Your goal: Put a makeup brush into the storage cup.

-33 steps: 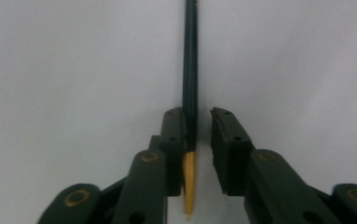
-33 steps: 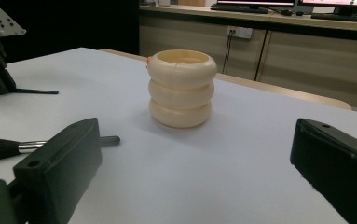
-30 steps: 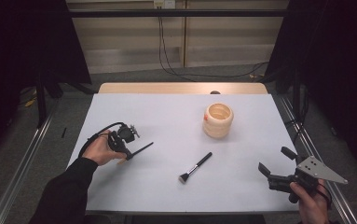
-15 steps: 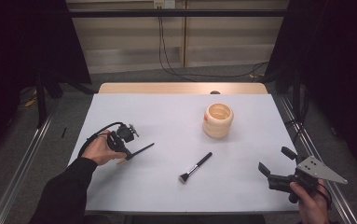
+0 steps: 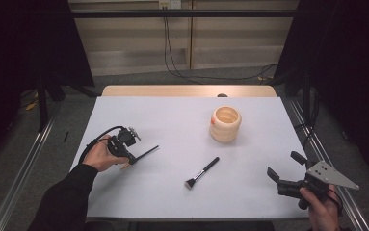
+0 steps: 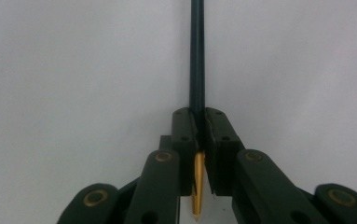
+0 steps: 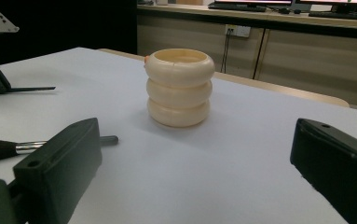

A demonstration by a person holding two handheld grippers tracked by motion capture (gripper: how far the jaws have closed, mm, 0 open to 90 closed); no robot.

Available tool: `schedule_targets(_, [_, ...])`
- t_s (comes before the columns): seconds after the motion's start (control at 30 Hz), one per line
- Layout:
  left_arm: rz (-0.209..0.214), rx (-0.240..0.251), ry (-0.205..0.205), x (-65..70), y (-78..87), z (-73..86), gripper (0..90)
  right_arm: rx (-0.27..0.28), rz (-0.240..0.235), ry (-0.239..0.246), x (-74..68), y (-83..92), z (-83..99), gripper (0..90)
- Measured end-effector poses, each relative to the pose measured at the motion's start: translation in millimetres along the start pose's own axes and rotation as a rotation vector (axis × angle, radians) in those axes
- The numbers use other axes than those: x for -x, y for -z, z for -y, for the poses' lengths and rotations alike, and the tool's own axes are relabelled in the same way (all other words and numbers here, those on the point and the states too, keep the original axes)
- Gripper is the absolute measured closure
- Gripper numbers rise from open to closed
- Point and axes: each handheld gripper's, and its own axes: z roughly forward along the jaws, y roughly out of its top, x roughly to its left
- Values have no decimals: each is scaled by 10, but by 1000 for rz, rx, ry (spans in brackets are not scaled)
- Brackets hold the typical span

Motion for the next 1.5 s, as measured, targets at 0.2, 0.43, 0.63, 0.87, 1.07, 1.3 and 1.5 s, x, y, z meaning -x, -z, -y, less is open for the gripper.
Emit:
schedule_targets(0.2, [7, 20, 7, 7, 23, -11, 834, 0, 11, -6, 2, 2, 2, 18])
schedule_targets(0.43, [9, 86, 35, 7, 85, 18, 834, 3, 7, -1, 3, 3, 0, 18])
schedule_targets(0.63, [16, 161, 43, 46, 169, 16, 834, 1, 9, -4, 2, 4, 1, 18])
schedule_targets(0.87, [0, 275, 71, 81, 242, 36, 835, 0, 10, -6, 3, 5, 2, 18])
schedule_targets(1.07, [-21, 346, 80, 96, 272, 69, 835, 2, 5, -5, 3, 6, 1, 18])
schedule_targets(1.3, [-49, 491, 110, 123, 359, 122, 835, 3, 9, -7, 1, 7, 0, 18])
schedule_targets(1.5, [-51, 591, 112, 182, 457, 162, 834, 3, 3, -3, 6, 9, -1, 18])
